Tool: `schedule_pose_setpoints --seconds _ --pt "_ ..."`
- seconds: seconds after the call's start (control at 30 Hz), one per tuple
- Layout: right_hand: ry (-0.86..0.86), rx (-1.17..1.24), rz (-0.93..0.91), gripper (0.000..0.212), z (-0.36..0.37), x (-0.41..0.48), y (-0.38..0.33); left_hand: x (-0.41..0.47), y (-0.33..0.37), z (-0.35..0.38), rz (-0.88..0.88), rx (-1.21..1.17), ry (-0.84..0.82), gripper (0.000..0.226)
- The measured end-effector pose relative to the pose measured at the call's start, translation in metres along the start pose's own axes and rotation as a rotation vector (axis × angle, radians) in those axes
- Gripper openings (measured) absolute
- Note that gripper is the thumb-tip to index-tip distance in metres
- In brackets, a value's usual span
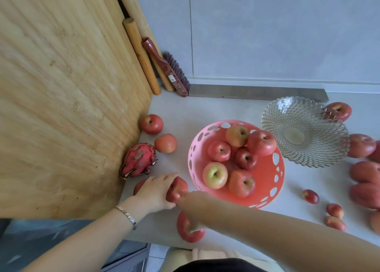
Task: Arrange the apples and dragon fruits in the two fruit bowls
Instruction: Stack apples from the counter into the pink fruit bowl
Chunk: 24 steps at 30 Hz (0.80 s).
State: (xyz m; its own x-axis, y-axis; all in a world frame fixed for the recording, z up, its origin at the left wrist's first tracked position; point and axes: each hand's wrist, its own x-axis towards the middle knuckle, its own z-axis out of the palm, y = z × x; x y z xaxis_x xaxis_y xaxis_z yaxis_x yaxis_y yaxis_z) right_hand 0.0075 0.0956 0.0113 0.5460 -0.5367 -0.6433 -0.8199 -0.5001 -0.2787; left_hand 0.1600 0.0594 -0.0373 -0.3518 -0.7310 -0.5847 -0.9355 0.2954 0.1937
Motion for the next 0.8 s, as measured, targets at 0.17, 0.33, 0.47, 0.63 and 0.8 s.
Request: schedule_pose_setpoints --seconds 0.17,0.33,0.47,0.63,0.8 --pt "-0.191 -0.066 0.048 0.063 0.011 0.020 -0.015 0.004 0.006 -0.001 -0.017 -0.036 -0.005 0.091" --pt "-0.150 -0.044 0.068 0.055 0.011 0.019 -0.016 0.007 0.000 0.003 -0.001 -0.125 0.034 0.084" --pt "0.050 0.128 -0.010 0.075 -0.022 -0.009 -0.011 0.006 0.000 0.001 0.010 -0.181 0.055 0.069" --pt "0.435 0.427 0.140 0.065 -0.068 -0.058 0.036 0.003 0.007 -0.002 -0.055 -0.225 0.214 0.078" --pt "0.696 0.508 0.327 0.078 -0.066 -0.048 0.100 -0.008 0.020 -0.037 -0.097 -0.548 0.631 0.081"
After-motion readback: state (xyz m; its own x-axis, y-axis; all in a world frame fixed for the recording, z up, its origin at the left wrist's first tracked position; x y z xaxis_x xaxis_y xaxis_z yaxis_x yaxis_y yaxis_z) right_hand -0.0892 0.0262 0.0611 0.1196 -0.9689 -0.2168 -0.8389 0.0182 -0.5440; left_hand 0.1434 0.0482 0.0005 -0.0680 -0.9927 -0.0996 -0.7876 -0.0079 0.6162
